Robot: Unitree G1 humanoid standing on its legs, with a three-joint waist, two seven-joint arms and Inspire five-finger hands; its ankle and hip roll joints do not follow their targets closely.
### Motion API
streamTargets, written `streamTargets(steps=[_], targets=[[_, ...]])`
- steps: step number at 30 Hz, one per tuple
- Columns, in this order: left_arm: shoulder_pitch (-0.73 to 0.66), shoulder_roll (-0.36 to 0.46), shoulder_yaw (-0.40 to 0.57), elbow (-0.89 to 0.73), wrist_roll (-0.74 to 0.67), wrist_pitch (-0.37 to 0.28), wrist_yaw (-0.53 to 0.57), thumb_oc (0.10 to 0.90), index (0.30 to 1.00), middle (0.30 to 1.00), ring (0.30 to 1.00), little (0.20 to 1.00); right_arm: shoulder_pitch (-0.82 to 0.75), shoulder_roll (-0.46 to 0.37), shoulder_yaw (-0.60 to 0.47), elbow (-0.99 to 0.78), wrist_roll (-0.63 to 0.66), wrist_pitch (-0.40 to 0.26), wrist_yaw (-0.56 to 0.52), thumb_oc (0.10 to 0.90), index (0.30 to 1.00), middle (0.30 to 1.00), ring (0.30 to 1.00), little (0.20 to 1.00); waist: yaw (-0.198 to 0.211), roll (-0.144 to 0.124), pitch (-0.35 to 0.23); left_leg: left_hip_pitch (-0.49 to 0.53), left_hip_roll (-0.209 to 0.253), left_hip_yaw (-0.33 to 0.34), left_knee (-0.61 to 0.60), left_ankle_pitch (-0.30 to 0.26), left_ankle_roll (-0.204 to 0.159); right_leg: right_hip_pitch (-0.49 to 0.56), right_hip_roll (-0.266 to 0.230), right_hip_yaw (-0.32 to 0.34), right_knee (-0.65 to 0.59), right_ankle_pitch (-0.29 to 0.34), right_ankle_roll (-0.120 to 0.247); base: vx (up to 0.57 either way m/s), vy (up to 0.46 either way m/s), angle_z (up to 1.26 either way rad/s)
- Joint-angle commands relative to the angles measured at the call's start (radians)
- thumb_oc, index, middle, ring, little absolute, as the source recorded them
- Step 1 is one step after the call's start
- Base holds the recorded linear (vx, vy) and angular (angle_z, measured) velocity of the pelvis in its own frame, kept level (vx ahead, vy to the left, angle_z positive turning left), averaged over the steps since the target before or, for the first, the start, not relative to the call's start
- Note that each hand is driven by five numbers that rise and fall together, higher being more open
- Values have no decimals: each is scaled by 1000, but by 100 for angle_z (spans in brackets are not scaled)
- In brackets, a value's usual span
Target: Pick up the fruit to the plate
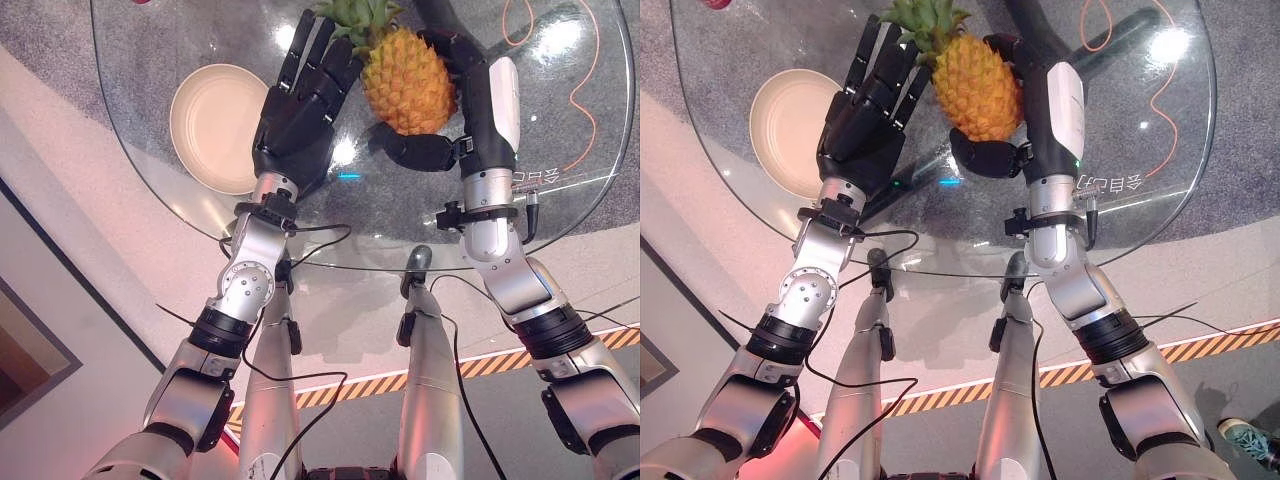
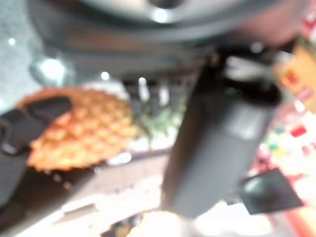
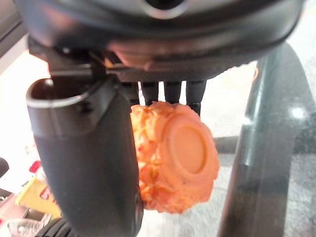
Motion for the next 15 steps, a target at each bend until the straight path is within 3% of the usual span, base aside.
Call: streamTargets(steps=[1, 15], targets=[[-85, -2, 2, -107, 34, -38, -2, 800, 900, 900, 900, 900, -103, 30, -83, -244, -40, -178, -102, 100, 300, 300, 300, 200, -8, -19, -21, -29, -34, -31, 104, -75, 36, 41, 33, -52, -115, 89, -16, 0, 0, 0], [-81, -4, 10, -93, 84, -62, 41, 800, 900, 900, 900, 900, -107, 39, -74, -253, -47, -183, -84, 100, 300, 300, 300, 200, -5, -18, -21, -32, -33, -31, 105, -74, 36, 40, 31, -52, -115, 88, -17, 0, 0, 0]])
